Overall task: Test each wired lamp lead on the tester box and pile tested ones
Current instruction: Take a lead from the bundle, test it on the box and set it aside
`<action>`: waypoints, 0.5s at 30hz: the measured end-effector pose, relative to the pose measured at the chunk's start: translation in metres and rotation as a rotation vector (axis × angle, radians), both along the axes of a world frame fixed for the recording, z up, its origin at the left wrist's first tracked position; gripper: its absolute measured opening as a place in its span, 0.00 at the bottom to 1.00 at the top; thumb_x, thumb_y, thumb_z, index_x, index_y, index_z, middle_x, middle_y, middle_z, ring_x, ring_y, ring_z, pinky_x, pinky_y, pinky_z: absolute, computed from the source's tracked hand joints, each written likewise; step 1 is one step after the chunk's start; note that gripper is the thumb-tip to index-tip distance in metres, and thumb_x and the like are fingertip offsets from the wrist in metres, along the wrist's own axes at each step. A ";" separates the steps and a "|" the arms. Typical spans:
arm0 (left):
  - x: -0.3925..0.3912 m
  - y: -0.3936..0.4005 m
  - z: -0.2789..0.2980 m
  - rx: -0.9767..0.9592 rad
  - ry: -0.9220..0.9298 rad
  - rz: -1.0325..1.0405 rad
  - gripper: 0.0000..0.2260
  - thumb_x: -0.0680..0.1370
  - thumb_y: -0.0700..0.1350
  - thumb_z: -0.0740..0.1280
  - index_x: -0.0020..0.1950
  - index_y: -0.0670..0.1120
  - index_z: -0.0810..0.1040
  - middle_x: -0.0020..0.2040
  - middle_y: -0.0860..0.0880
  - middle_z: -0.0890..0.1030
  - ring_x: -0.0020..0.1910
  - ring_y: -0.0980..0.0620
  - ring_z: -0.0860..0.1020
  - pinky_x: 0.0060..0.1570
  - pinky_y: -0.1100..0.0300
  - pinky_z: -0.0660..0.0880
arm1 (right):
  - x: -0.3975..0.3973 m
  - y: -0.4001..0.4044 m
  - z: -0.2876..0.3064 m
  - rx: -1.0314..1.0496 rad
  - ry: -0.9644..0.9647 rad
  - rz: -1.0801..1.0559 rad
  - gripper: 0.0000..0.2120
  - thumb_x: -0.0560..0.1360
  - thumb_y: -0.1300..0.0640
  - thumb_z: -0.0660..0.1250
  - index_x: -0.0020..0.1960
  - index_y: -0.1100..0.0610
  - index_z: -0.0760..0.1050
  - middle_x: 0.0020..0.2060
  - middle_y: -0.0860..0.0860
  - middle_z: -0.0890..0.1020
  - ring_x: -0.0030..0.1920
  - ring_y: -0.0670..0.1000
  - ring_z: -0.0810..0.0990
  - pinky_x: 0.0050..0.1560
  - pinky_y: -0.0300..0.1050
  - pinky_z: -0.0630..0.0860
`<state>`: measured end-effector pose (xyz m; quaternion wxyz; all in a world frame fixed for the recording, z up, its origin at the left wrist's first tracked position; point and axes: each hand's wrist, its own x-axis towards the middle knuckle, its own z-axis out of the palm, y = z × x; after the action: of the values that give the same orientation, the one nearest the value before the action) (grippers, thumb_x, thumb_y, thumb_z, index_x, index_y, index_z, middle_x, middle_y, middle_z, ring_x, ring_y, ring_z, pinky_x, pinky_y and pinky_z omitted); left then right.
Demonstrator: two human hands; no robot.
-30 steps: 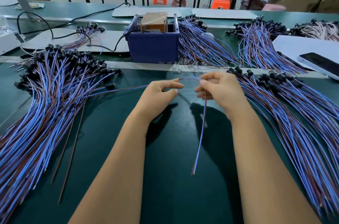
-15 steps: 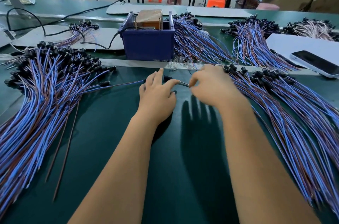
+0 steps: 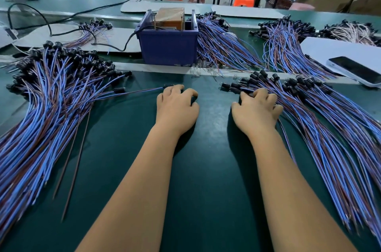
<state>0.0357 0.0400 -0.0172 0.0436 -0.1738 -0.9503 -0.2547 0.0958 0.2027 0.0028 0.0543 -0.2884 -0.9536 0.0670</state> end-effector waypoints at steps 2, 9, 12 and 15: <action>0.001 0.001 0.001 -0.018 0.010 -0.002 0.16 0.80 0.47 0.58 0.67 0.55 0.73 0.74 0.48 0.66 0.74 0.48 0.57 0.71 0.52 0.51 | -0.002 -0.010 0.002 0.020 0.059 -0.031 0.15 0.78 0.51 0.56 0.58 0.56 0.73 0.64 0.57 0.65 0.63 0.59 0.61 0.60 0.54 0.60; -0.001 -0.009 0.008 0.015 0.117 0.273 0.13 0.77 0.46 0.61 0.58 0.52 0.80 0.76 0.44 0.63 0.75 0.45 0.56 0.69 0.47 0.56 | -0.024 -0.066 0.003 -0.070 0.175 0.245 0.19 0.79 0.49 0.56 0.66 0.52 0.73 0.65 0.53 0.70 0.65 0.57 0.63 0.61 0.52 0.60; -0.006 -0.025 0.011 -0.001 0.026 0.422 0.12 0.78 0.46 0.60 0.57 0.50 0.79 0.76 0.40 0.62 0.75 0.41 0.56 0.70 0.46 0.55 | -0.033 -0.079 -0.003 -0.115 0.158 0.320 0.18 0.79 0.49 0.56 0.66 0.51 0.73 0.64 0.52 0.71 0.65 0.56 0.64 0.62 0.52 0.59; -0.006 -0.026 0.009 -0.036 0.029 0.416 0.12 0.77 0.44 0.59 0.58 0.50 0.77 0.67 0.44 0.72 0.67 0.40 0.66 0.66 0.48 0.60 | -0.039 -0.082 -0.009 -0.088 0.182 0.362 0.16 0.79 0.50 0.57 0.63 0.52 0.73 0.60 0.52 0.71 0.63 0.55 0.66 0.59 0.52 0.61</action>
<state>0.0297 0.0136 -0.0082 0.1059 0.0217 -0.9693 -0.2207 0.0570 0.1209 -0.0058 0.1146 -0.1072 -0.9772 0.1431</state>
